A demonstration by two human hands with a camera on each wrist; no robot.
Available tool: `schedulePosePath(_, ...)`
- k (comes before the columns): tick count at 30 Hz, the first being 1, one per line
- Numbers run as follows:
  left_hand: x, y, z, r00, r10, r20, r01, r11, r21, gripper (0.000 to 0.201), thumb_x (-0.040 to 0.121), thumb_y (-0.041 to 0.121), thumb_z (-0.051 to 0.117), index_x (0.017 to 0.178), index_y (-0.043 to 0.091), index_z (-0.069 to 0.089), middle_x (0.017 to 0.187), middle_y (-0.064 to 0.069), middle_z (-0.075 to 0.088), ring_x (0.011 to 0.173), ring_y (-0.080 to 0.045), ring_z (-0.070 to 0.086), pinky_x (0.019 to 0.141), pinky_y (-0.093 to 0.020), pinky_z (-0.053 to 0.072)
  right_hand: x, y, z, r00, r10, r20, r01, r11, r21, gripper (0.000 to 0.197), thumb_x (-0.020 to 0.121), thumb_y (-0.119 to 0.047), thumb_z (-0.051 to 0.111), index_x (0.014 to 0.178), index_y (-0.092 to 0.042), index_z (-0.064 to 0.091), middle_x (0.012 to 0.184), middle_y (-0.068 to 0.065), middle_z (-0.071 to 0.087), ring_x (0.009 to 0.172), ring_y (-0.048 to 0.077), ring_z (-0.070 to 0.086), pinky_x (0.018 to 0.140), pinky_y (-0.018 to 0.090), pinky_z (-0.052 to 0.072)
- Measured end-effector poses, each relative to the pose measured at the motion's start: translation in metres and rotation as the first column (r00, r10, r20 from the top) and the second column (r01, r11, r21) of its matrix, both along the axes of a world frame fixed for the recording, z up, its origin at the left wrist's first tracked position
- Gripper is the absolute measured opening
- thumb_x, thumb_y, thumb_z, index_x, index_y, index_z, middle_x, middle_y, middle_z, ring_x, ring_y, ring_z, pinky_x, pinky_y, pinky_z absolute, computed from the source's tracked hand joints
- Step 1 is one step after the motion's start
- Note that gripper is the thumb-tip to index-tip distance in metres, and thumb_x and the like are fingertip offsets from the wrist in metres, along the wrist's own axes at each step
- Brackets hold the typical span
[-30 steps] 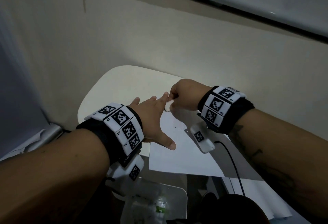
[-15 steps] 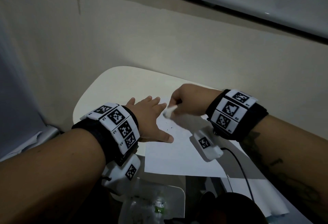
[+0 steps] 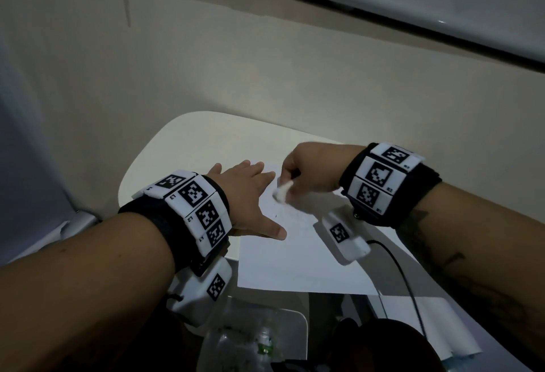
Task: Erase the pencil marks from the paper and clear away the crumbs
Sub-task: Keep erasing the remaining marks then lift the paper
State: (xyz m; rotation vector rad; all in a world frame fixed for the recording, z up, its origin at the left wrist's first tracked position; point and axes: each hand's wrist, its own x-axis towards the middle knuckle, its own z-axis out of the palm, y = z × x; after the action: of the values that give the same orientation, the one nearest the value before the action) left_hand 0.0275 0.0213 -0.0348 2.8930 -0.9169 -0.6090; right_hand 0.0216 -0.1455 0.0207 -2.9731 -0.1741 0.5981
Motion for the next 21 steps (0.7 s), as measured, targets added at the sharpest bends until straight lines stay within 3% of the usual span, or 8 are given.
schedulePosePath(4,0.000,0.001,-0.001,1.000,-0.001,-0.006,0.001,1.000,-0.001,0.118,0.068,0.088,0.051,0.156,0.031,-0.005,0.164,0.007,-0.010,0.150,-0.015,-0.014,0.119,-0.054,-0.005,0.020,0.001,-0.008,0.977,-0.074,0.200,0.064,0.997,0.053,0.022,0.088,-0.044,0.068,0.090,-0.022,0.069,0.084,-0.011,0.065,0.082,0.010,0.061,0.070,0.027,0.048)
schedulePosePath(7,0.001,0.000,-0.003,1.000,0.004,-0.004,-0.004,1.000,-0.009,0.119,0.067,0.089,0.051,0.156,0.033,-0.005,0.164,0.008,-0.010,0.150,-0.014,-0.014,0.119,-0.053,-0.005,0.016,-0.001,-0.008,0.992,-0.022,0.124,0.017,0.999,0.048,0.022,0.087,-0.045,0.069,0.090,-0.023,0.070,0.084,-0.010,0.067,0.080,0.010,0.062,0.067,0.025,0.048)
schedulePosePath(11,0.002,-0.001,-0.005,1.000,0.013,0.001,-0.013,1.000,-0.016,0.123,0.063,0.091,0.050,0.156,0.034,-0.006,0.164,0.008,-0.010,0.150,-0.014,-0.014,0.118,-0.054,-0.005,0.003,-0.001,-0.002,0.999,0.044,-0.026,-0.044,0.999,-0.011,0.023,0.082,-0.050,0.073,0.091,-0.029,0.072,0.088,-0.010,0.072,0.083,0.010,0.067,0.077,0.028,0.054)
schedulePosePath(17,0.000,-0.001,-0.002,1.000,0.018,-0.003,-0.018,1.000,-0.005,0.122,0.064,0.090,0.052,0.155,0.032,-0.005,0.164,0.008,-0.010,0.150,-0.015,-0.013,0.119,-0.055,-0.005,0.027,-0.002,-0.010,0.983,-0.087,0.164,0.078,0.995,0.058,0.024,0.086,-0.044,0.072,0.090,-0.020,0.070,0.085,-0.009,0.067,0.082,0.012,0.062,0.066,0.024,0.046)
schedulePosePath(21,0.000,-0.001,-0.002,1.000,0.021,0.001,-0.021,1.000,-0.012,0.122,0.064,0.089,0.053,0.155,0.032,-0.005,0.164,0.008,-0.009,0.150,-0.015,-0.013,0.119,-0.054,-0.005,0.023,-0.006,-0.011,0.991,-0.059,0.123,0.050,0.996,0.073,0.024,0.086,-0.045,0.071,0.091,-0.022,0.070,0.086,-0.010,0.068,0.082,0.010,0.063,0.070,0.025,0.050)
